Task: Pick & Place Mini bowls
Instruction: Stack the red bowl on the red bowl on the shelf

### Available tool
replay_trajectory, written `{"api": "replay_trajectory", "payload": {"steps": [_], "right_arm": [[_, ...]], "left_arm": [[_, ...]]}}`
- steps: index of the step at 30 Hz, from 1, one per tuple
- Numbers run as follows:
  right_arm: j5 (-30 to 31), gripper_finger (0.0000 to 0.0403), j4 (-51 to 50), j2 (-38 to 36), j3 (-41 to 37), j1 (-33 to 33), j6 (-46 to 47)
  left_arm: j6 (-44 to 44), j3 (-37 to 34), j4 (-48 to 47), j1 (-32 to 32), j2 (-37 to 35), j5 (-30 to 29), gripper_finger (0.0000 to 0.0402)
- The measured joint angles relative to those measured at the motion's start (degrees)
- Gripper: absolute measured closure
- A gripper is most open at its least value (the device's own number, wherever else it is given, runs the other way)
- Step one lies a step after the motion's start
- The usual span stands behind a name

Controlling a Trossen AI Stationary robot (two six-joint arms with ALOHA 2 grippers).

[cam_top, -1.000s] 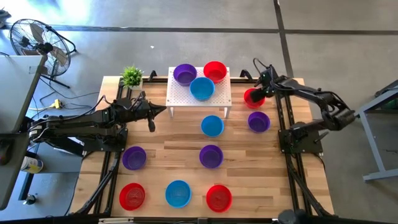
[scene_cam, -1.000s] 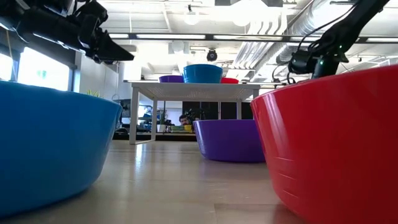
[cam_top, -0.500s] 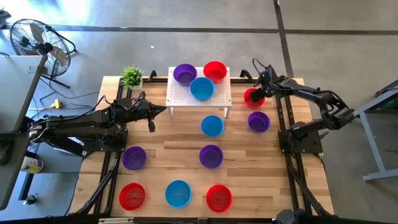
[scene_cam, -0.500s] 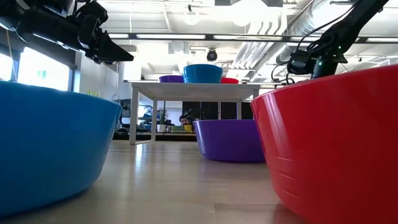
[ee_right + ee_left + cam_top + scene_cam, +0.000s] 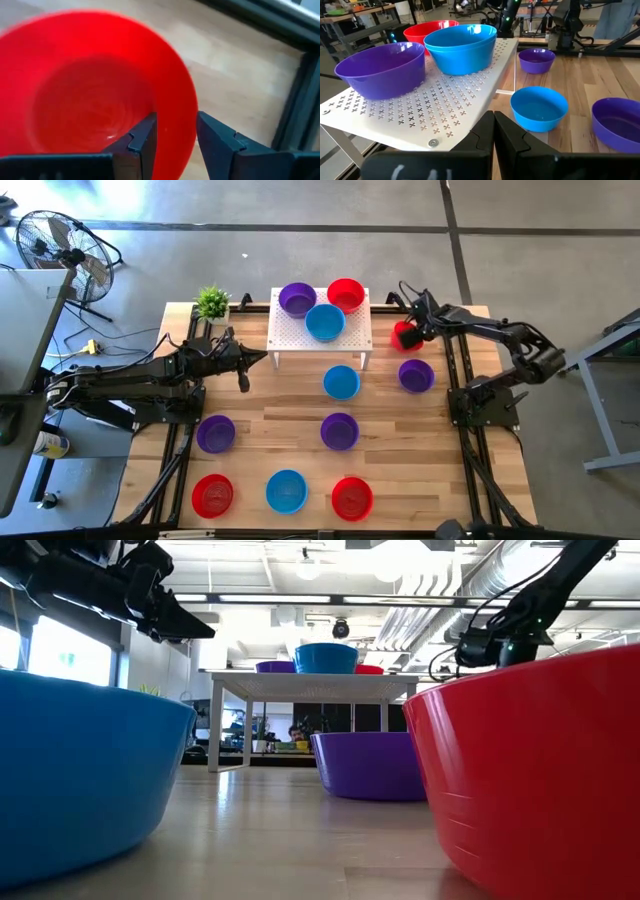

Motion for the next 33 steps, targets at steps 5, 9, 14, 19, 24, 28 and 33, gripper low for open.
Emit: {"api": "replay_trajectory", "payload": {"steps": [5,9,14,19,24,28,33], "right_arm": [[-6.38,0.0279,0.38,0.08,0.00,0.17,-0.15],[-7.05,0.0279,0.37,0.02,0.00,0.17,-0.99],[-6.50,0.0279,0.32,-0.51,0.00,0.17,-2.17],[-5.06,0.0279,-1.40,-3.36,1.15,0.17,-2.19],[-5.08,0.0279,-2.11,-4.95,1.31,0.17,-2.21],[-2.96,0.0279,-2.25,-4.37,0.50,0.17,-2.14],[-2.82,0.0257,-0.54,-4.09,-1.30,0.01,-2.14]], "left_arm": [[0.00,0.00,0.00,-0.02,0.00,0.00,0.0399],[0.00,0.00,-0.01,-0.01,0.00,0.00,0.0399],[0.00,0.00,-0.01,-0.02,0.00,0.00,0.0399],[0.00,0.00,-0.02,-0.01,0.00,0.00,0.0399],[0.00,0.00,-0.02,-0.02,0.00,0.00,0.0399],[0.00,0.00,-0.02,-0.01,0.00,0.00,0.0399],[0.00,0.00,-0.02,-0.01,0.00,0.00,0.0399]]}}
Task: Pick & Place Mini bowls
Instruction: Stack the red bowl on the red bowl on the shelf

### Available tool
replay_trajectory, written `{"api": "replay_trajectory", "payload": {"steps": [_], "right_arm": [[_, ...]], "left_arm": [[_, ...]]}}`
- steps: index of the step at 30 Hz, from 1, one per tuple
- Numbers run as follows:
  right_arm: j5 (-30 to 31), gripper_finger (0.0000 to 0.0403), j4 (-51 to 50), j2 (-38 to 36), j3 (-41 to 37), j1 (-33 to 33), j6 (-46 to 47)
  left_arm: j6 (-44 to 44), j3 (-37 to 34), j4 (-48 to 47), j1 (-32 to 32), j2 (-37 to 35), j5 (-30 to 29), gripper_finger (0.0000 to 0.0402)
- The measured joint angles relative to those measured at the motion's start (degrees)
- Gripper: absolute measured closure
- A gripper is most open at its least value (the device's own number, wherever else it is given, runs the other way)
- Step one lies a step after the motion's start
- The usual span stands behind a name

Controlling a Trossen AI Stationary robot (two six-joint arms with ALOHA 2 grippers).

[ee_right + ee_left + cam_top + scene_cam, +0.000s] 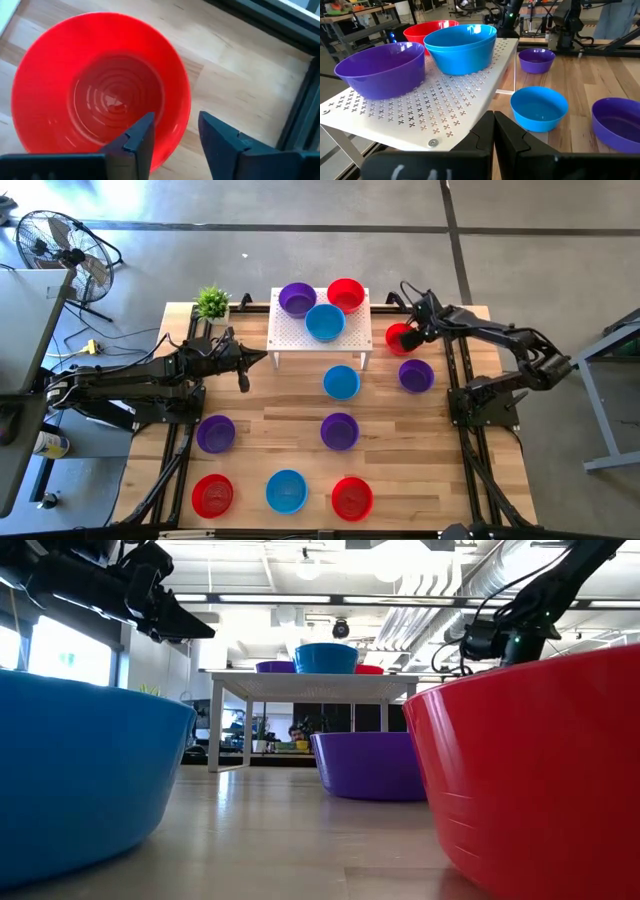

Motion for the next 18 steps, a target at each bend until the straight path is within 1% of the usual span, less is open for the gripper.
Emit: {"api": "replay_trajectory", "payload": {"steps": [5,9,13,18], "right_arm": [[-3.24,0.0226,2.62,0.02,-1.24,0.00,1.28],[-4.52,0.0228,3.46,0.02,-2.28,0.02,1.71],[-5.57,0.0262,4.64,0.04,-2.82,0.37,1.58],[-8.94,0.0325,5.12,0.04,-2.92,0.38,2.49]], "left_arm": [[0.00,0.00,0.00,-0.01,-0.01,0.00,0.0399],[0.00,0.00,0.00,0.00,0.00,0.00,0.0399],[0.00,0.00,0.00,0.01,-0.02,0.00,0.0399],[0.00,0.00,0.00,0.00,-0.01,0.00,0.0399]]}}
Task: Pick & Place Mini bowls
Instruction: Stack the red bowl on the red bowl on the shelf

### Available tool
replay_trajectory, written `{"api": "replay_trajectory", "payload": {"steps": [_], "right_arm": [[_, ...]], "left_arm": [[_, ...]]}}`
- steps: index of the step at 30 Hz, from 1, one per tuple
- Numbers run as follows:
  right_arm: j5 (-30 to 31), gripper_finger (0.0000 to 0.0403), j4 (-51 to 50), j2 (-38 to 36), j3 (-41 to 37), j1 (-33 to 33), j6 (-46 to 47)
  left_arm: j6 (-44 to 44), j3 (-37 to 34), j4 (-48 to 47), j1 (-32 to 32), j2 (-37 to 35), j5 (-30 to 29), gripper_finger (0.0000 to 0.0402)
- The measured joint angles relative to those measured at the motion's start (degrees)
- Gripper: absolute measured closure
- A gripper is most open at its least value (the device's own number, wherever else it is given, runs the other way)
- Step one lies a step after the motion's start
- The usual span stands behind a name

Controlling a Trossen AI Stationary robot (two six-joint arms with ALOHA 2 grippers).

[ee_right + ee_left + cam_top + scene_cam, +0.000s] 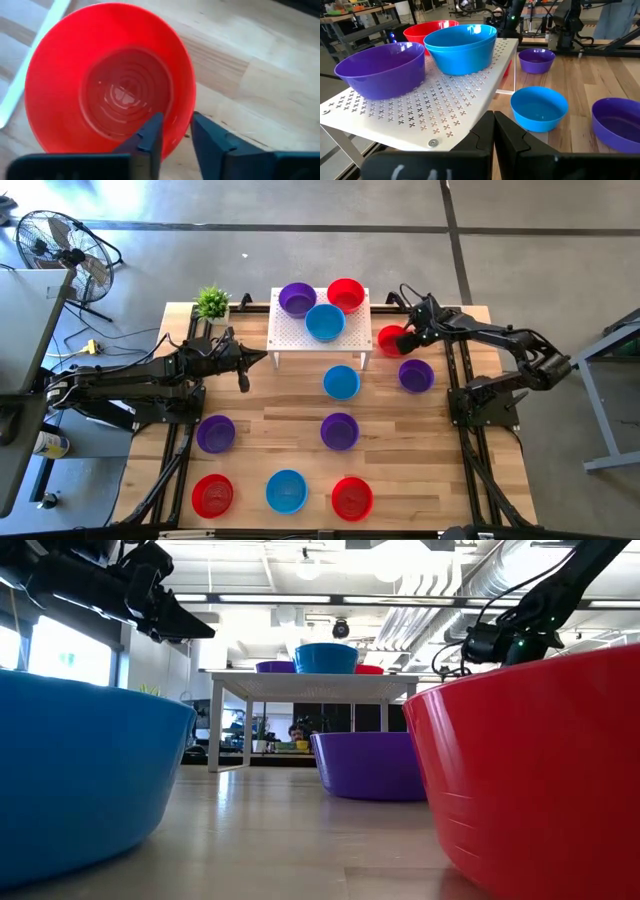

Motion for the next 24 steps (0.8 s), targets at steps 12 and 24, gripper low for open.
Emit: {"api": "replay_trajectory", "payload": {"steps": [12,24], "right_arm": [[0.03,0.0399,-0.10,-0.33,1.20,0.00,0.05],[4.81,0.0402,-12.39,-10.06,10.05,0.00,4.42]], "left_arm": [[0.00,0.02,0.00,-0.01,-0.01,0.00,0.0399],[0.00,0.02,-0.05,0.01,-0.01,0.00,0.0399]]}}
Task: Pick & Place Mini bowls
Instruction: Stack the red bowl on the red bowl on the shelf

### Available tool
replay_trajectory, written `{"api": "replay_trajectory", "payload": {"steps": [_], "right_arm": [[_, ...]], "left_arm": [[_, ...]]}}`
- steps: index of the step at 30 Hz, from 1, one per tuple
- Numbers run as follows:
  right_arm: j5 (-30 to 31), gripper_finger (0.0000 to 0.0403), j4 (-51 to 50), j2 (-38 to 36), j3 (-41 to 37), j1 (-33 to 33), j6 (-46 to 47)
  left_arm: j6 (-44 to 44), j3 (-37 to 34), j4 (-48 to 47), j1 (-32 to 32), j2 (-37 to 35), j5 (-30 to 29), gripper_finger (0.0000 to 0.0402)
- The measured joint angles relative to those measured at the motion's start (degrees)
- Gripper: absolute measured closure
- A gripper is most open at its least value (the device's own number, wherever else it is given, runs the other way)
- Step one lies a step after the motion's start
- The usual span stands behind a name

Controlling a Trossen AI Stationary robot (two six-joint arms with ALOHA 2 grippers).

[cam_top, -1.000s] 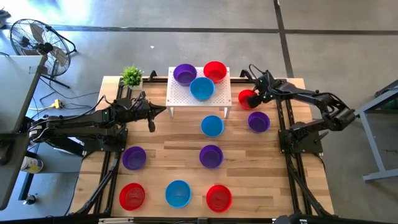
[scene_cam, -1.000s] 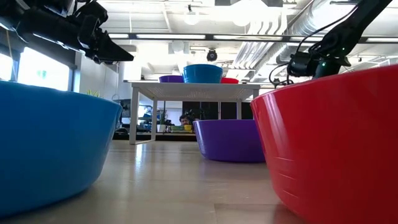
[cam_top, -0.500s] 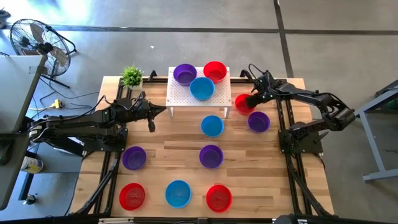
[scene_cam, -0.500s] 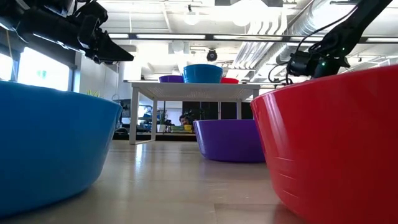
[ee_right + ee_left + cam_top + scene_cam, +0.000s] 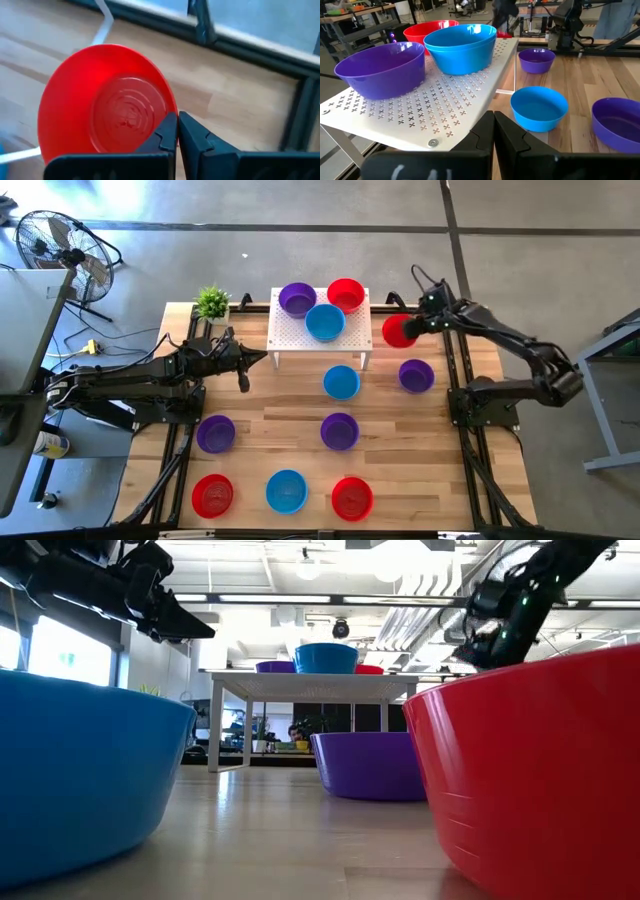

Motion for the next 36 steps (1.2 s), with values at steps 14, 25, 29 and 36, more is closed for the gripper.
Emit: {"api": "replay_trajectory", "payload": {"steps": [14,25,29,36], "right_arm": [[-3.11,0.0402,-3.32,-5.34,18.15,4.46,11.97],[-1.17,0.0403,-3.36,16.92,38.64,12.17,10.90],[-0.59,0.0403,-6.96,24.70,45.89,12.17,9.63],[-0.26,0.0403,-9.09,32.39,50.78,12.17,8.09]], "left_arm": [[0.00,0.00,0.03,0.00,0.00,0.00,0.0399],[0.00,0.00,0.05,0.00,0.02,0.00,0.0399],[0.00,0.00,0.05,-0.01,0.00,0.00,0.0399],[0.00,0.00,0.05,-0.02,0.02,0.00,0.0399]]}}
